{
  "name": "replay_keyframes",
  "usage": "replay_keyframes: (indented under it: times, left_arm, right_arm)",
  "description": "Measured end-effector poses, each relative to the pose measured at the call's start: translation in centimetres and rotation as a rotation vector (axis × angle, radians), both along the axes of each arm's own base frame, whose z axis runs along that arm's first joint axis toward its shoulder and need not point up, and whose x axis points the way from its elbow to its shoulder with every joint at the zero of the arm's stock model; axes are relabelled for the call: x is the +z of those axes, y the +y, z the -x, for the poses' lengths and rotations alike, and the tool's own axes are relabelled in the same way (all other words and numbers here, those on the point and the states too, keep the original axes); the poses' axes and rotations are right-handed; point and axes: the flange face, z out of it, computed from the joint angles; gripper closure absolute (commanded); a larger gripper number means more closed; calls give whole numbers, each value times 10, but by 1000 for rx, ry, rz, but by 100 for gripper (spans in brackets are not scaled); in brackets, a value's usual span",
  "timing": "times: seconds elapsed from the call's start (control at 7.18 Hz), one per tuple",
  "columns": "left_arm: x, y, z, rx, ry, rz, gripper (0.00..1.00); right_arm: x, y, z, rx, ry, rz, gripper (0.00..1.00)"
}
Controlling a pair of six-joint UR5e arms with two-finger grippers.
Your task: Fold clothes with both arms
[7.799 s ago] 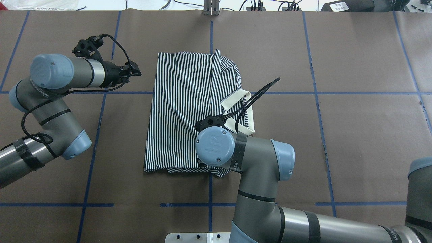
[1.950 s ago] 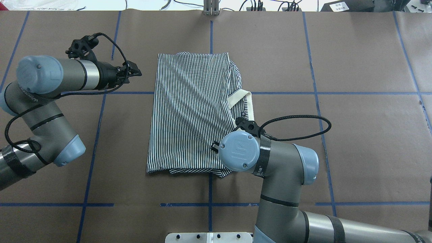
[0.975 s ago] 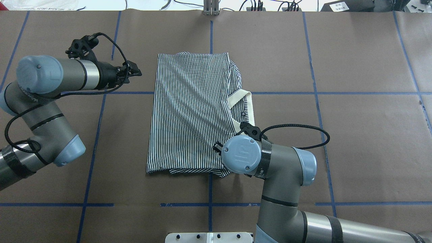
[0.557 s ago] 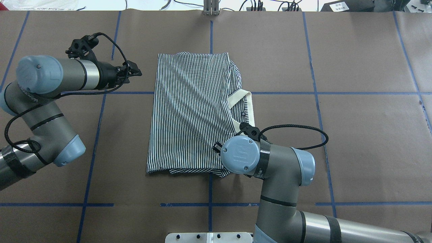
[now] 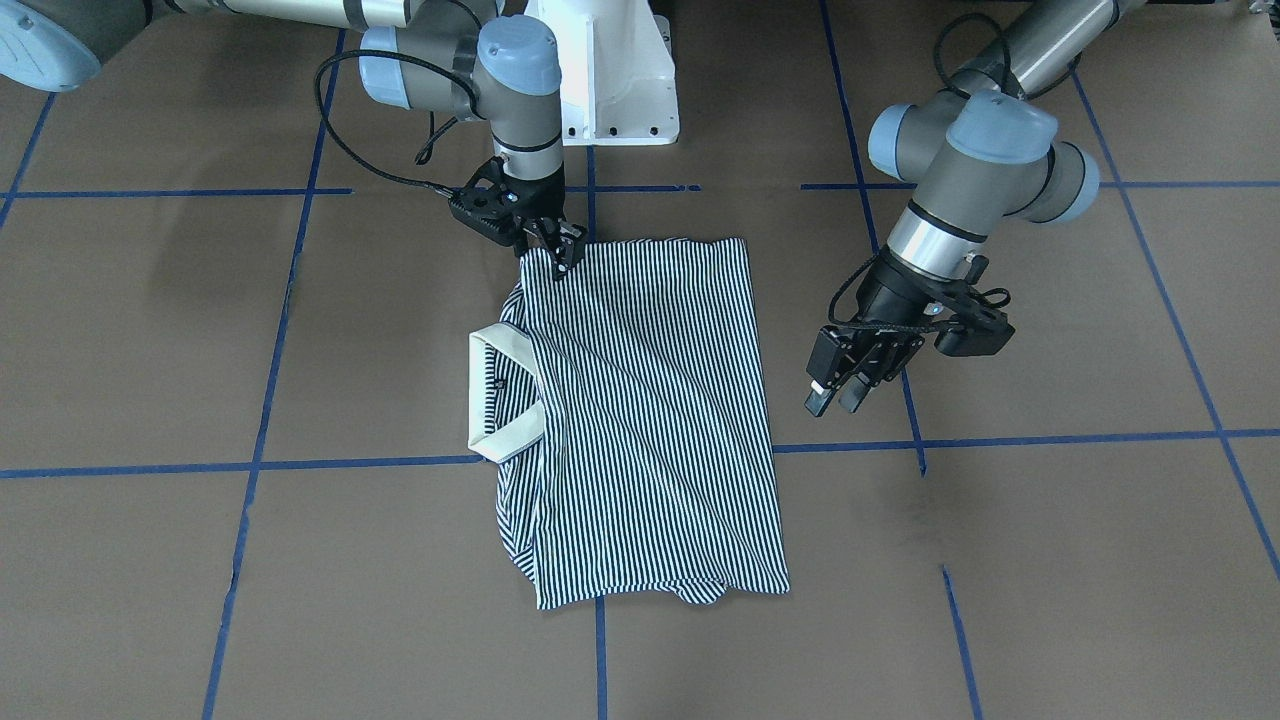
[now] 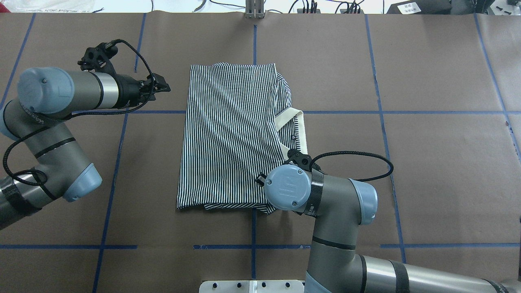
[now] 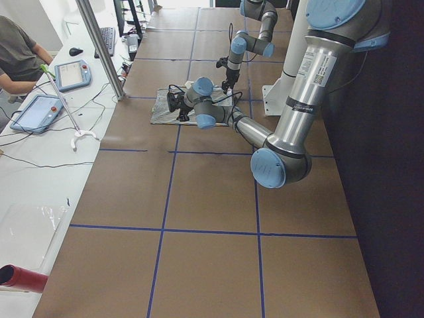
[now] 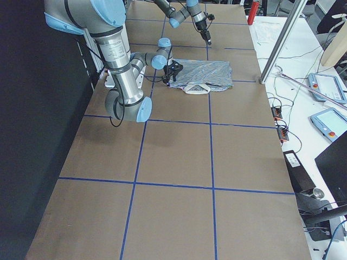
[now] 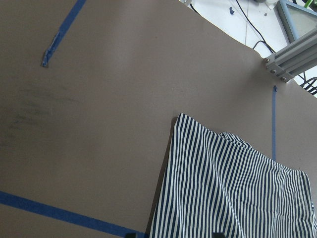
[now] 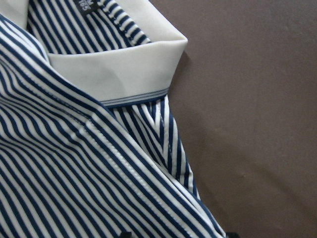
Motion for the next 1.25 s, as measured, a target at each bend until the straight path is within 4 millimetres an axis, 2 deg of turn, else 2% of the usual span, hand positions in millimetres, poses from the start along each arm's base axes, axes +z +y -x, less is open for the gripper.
replay_keyframes:
  times: [0.56, 0.97, 1.25]
  left_arm:
    - [3, 5, 5, 0, 0, 2, 40]
    - [5, 13, 12, 6, 7, 6, 40]
    - [1, 21, 16, 12, 36, 28, 39]
  right_arm:
    - [-4, 7, 6, -17, -5, 0, 100]
    - [-14, 8, -5, -19, -33, -5, 100]
    - [-11, 11, -13, -21, -37, -5, 100]
